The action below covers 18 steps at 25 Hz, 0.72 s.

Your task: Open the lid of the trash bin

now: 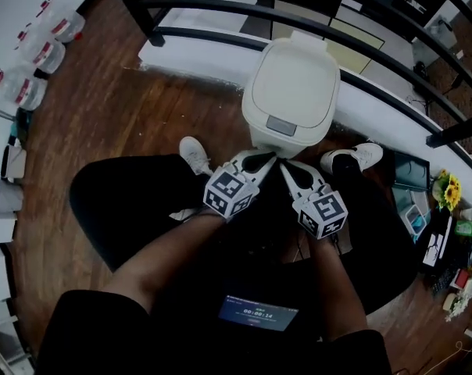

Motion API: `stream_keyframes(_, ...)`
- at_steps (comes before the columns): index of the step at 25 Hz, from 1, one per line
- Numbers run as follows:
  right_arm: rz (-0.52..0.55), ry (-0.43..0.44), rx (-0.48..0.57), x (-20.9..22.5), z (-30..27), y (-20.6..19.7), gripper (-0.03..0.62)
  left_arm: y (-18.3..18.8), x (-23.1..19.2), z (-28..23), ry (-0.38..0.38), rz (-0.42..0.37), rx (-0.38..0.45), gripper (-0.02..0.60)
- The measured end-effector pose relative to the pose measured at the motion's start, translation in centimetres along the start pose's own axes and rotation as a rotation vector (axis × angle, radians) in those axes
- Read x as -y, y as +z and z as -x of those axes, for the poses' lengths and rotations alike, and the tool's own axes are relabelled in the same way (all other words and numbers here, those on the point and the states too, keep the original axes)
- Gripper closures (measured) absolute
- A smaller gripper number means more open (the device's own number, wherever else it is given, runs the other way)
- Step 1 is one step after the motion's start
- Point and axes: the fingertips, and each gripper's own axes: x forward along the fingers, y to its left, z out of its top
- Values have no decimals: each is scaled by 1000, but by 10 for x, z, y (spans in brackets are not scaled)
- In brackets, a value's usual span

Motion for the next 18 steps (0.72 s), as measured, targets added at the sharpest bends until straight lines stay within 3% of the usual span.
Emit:
stream_keyframes(3, 52, 38, 87, -32, 14, 52, 574, 50, 18, 29, -27, 6, 100, 546)
stream_keyframes(7, 106, 55, 197, -56, 39, 109, 574, 100, 56, 64, -131, -98, 172, 546)
stream_keyframes(10, 151, 63, 264, -73, 57, 141, 574, 126, 72, 91, -153, -151, 217, 546)
stream_keyframes(14, 212, 101, 284, -89, 68, 148, 574, 142, 78, 110, -150, -192, 275, 546)
stream_keyframes(18, 252, 122, 243, -93, 63, 134, 575, 131, 74, 109, -140, -259, 254, 546)
